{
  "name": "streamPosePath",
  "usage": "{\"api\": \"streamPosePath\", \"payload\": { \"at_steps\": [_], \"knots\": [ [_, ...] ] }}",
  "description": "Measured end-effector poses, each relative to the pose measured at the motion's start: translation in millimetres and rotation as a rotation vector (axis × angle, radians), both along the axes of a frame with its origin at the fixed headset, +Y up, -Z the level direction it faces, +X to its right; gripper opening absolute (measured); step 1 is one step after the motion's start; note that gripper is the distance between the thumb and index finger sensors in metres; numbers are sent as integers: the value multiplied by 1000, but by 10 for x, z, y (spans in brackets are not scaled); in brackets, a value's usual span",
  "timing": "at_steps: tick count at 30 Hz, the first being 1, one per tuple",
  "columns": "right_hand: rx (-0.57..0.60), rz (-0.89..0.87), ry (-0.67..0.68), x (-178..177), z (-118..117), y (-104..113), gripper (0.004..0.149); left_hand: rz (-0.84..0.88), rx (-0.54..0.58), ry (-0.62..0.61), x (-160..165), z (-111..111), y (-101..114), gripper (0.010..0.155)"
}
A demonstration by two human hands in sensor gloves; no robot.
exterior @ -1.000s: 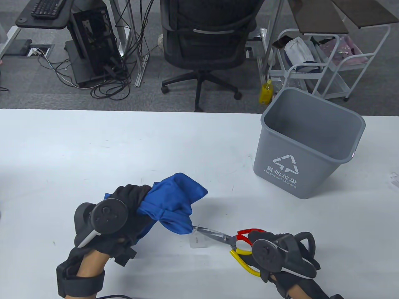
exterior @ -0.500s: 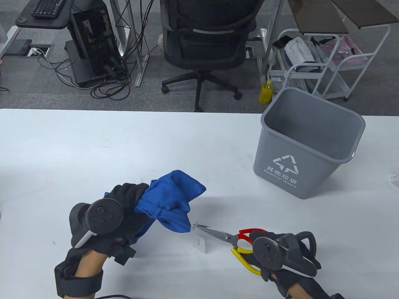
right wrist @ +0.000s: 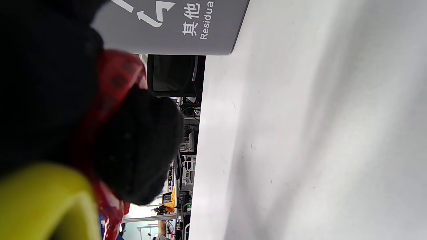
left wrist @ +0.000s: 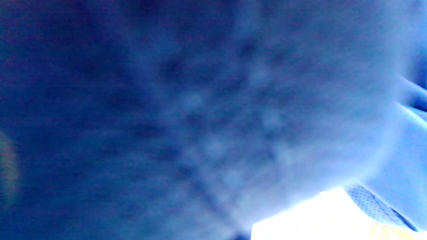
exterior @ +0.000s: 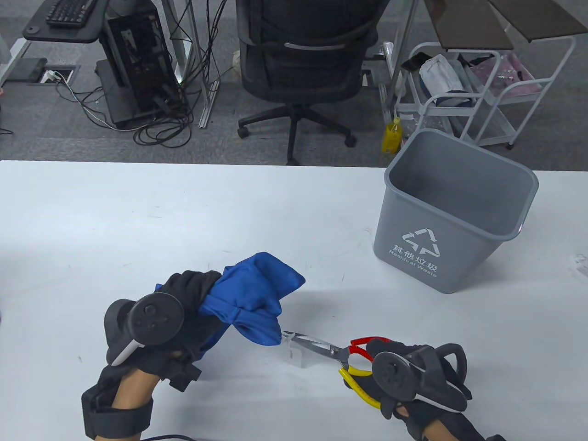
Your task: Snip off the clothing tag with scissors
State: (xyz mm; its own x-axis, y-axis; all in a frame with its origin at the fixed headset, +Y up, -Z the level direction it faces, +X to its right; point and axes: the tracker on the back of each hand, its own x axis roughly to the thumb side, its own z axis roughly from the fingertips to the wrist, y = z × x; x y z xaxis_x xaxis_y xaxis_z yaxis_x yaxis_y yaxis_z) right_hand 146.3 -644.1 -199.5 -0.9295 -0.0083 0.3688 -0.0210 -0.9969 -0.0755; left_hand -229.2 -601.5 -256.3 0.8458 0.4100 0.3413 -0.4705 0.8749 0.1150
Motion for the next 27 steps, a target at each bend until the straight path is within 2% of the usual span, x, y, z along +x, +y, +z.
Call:
{"api": "streamPosePath", "payload": {
  "at_steps": [2,6,11,14,27],
  "knots": [
    [1,7,6,-19,8,-8,54,-2,1,-1,2,0,-1,69],
    [16,4,7,-32,21,9,49,0,1,0,2,1,-2,69],
    [-1,-2,-27,7,-9,-15,51,3,5,0,0,1,-1,68],
    [-14,4,-91,58,-46,-34,53,8,11,3,-5,2,2,69],
    [-331,-4,-447,658,-468,-379,53,34,30,2,-21,13,25,69]
  ]
}}
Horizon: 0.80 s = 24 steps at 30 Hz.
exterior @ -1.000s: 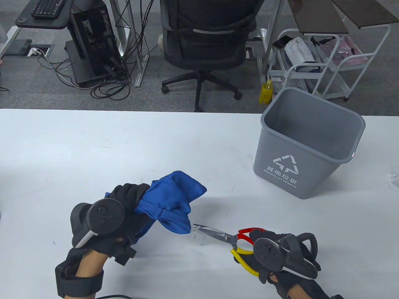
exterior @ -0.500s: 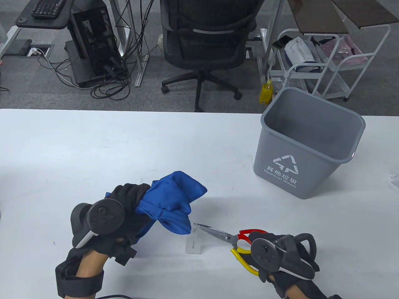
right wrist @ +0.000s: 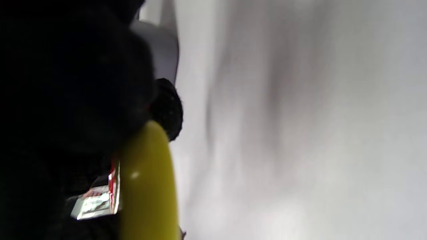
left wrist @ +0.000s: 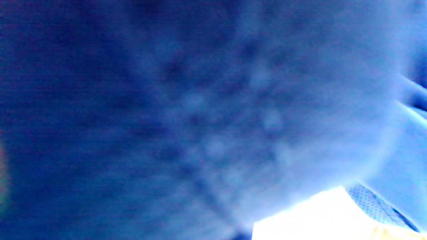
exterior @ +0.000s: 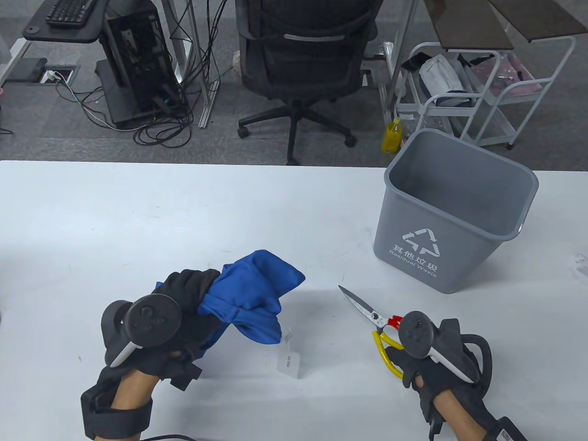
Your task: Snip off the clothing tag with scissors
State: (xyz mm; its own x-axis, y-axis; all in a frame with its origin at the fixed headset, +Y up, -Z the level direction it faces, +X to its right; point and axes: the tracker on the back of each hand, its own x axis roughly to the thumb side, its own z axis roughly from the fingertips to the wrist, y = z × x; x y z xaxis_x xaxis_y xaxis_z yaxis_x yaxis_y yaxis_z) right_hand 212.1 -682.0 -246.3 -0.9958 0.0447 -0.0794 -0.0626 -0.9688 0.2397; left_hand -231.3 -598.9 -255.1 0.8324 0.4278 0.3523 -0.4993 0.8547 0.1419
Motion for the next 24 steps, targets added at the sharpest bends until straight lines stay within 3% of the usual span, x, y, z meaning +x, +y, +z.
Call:
{"api": "streamPosePath", "payload": {
  "at_steps": [10,17,24],
  "knots": [
    [-214,1,-144,270,-204,-299,62,20,8,-12,4,14,11,69],
    [-226,-52,-188,343,-226,-341,67,22,9,-17,9,21,14,68],
    [-157,-67,-211,365,-202,-228,72,19,10,-18,22,25,13,69]
  ]
}}
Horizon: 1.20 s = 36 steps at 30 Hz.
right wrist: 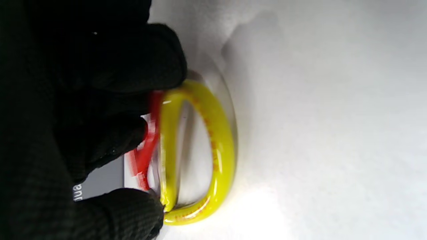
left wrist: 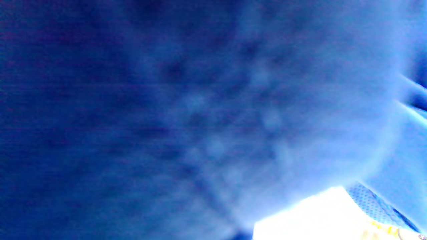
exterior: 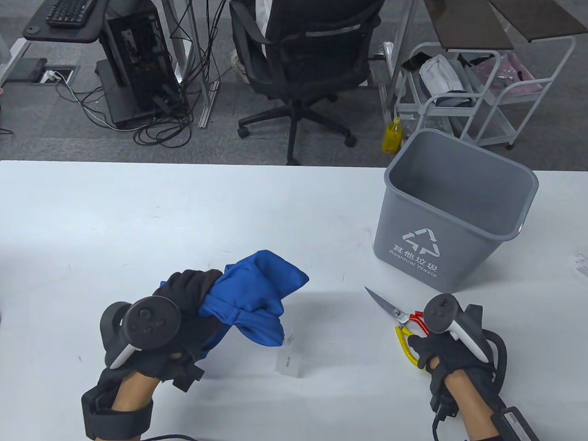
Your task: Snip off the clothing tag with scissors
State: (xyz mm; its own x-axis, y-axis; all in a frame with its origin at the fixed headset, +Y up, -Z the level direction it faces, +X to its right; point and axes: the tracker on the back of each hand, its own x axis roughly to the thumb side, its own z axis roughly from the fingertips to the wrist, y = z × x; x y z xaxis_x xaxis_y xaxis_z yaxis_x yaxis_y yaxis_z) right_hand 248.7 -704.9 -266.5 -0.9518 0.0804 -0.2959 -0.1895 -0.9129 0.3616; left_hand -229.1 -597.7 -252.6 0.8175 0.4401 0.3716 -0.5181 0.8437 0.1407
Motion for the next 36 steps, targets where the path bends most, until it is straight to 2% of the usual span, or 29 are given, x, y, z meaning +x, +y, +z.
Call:
{"api": "streamPosePath", "payload": {
  "at_steps": [5,14,17,22,24,28,32,33,36],
  "knots": [
    [89,-16,29,-67,46,107,72,-4,-1,-3,20,2,-5,69],
    [96,-23,60,-114,46,105,72,-2,-4,-44,169,19,-10,69],
    [94,-27,60,-115,48,99,72,-73,-53,6,154,-108,-187,69],
    [90,-33,71,-130,57,92,73,-252,-187,119,86,-398,-716,70],
    [90,-34,75,-132,62,89,73,-318,-214,149,67,-477,-845,70],
    [93,-37,78,-129,64,85,73,-412,-263,205,55,-550,-984,74],
    [93,-38,77,-127,65,81,73,-456,-495,213,35,-587,-1190,82],
    [92,-37,78,-129,66,80,73,-458,-524,203,31,-591,-1223,82],
    [94,-34,79,-133,70,80,73,-445,-525,201,19,-588,-1208,83]
  ]
}}
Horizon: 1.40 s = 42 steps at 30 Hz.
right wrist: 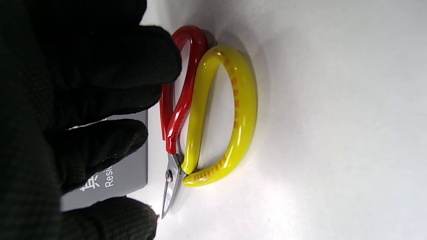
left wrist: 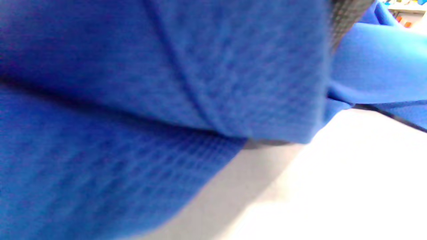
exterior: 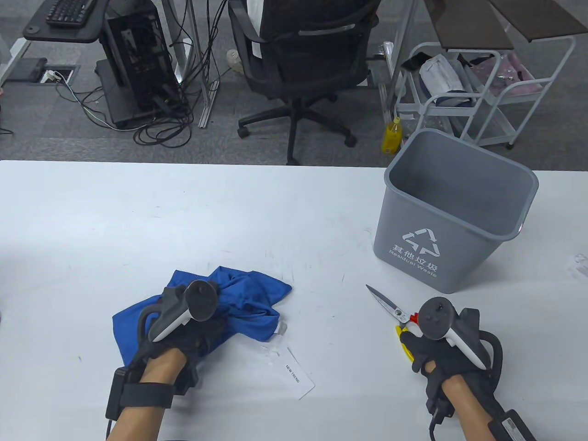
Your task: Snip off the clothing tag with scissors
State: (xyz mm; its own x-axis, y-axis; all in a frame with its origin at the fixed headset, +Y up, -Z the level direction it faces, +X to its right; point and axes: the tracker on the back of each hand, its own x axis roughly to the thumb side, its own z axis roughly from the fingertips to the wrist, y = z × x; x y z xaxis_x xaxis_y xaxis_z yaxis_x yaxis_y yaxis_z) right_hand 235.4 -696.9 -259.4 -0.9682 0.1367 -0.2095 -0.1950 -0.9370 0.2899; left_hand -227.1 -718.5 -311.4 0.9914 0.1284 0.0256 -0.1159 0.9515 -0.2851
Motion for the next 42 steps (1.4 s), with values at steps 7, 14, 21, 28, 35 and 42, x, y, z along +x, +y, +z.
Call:
{"api": "streamPosePath", "payload": {
  "at_steps": [7,14,21,28,35,42],
  "knots": [
    [34,-11,-5,10,15,46,74,166,54,-46,-63,145,346,87],
    [138,19,66,-209,62,217,75,197,246,-134,74,417,696,87],
    [205,21,193,-650,144,402,74,126,302,-245,397,643,828,86],
    [171,97,335,-1069,209,315,75,126,267,-261,462,653,744,85],
    [50,26,488,-1757,113,140,81,123,250,-245,409,599,669,84],
    [-121,204,623,-2342,77,-238,90,106,215,-253,431,597,620,84]
  ]
}}
